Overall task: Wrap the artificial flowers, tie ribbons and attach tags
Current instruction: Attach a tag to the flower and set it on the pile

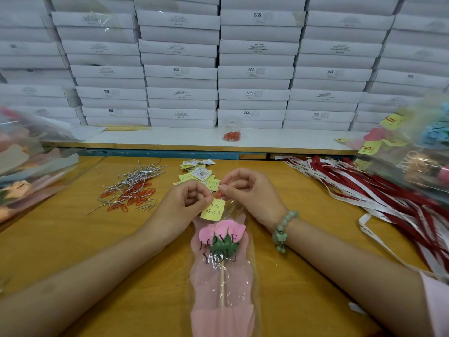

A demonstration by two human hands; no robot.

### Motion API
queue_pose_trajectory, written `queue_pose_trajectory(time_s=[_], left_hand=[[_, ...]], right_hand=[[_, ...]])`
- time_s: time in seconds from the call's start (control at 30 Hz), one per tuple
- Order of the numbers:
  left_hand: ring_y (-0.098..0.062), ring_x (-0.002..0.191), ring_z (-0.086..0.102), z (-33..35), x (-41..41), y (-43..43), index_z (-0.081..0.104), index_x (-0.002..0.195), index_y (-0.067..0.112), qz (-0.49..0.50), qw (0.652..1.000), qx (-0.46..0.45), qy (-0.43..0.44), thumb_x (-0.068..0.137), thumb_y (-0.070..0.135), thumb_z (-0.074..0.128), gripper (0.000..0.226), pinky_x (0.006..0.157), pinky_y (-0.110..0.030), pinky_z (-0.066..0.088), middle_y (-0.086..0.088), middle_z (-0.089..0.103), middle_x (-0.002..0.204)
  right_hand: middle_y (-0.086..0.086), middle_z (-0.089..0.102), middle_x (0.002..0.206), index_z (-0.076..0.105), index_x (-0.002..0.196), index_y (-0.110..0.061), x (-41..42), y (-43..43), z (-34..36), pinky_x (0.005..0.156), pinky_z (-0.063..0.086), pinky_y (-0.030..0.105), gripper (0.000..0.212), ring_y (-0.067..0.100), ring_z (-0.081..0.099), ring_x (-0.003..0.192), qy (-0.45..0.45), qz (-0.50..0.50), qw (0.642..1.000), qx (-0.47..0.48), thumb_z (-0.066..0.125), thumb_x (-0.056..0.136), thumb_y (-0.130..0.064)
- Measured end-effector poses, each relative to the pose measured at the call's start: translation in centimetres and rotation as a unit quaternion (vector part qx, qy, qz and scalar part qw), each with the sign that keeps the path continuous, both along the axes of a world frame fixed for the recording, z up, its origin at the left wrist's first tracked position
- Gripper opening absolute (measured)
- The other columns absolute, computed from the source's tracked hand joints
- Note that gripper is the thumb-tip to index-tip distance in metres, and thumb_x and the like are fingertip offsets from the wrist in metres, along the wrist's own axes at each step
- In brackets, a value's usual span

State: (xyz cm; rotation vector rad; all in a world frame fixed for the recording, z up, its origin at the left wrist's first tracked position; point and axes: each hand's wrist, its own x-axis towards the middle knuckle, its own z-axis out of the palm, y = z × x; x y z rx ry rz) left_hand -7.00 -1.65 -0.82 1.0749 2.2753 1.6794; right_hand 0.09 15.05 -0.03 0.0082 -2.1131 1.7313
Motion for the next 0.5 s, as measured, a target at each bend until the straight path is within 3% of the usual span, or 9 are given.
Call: queue_pose_trajectory(time_s=[0.17, 0.37, 0.5], left_hand=[[-0.004, 0.077, 0.068, 0.0, -0.05, -0.1, 0.074, 0.095, 0.019, -0.004, 1.0, -0.008, -0.004, 0.092, 0.012, 0.064, 0.013, 0.071, -0.015, 0.052, -0.002, 0.073, 0.081], [-0.002, 0.067, 0.063, 0.1, 0.13, -0.01, 0.074, 0.086, 0.016, 0.004, 1.0, -0.001, -0.016, 0.091, 0.008, 0.065, 0.013, 0.061, -0.011, 0.048, 0.002, 0.07, 0.073], [-0.006, 0.07, 0.065, 0.2, 0.24, -0.03, 0.073, 0.088, 0.014, 0.008, 1.0, -0.001, -0.016, 0.091, 0.009, 0.065, 0.01, 0.062, -0.013, 0.05, -0.004, 0.072, 0.08]], right_hand=[[0.004, 0.074, 0.085, 0.069, 0.09, -0.014, -0.01, 0.05, -0.01, 0.07, 0.056, 0.022, 0.013, 0.018, 0.073, 0.076, 0.013, -0.01, 1.0, 0.011, 0.073, 0.082, -0.005], [0.004, 0.069, 0.091, 0.072, 0.097, -0.013, -0.18, 0.17, -0.25, 0.082, 0.057, 0.03, 0.014, 0.014, 0.073, 0.087, 0.004, -0.004, 0.999, 0.037, 0.066, 0.088, -0.004], [0.0, 0.072, 0.093, 0.071, 0.094, -0.019, -0.26, 0.02, -0.25, 0.085, 0.055, 0.026, 0.015, 0.012, 0.069, 0.091, 0.005, -0.017, 0.996, 0.086, 0.062, 0.092, -0.008]])
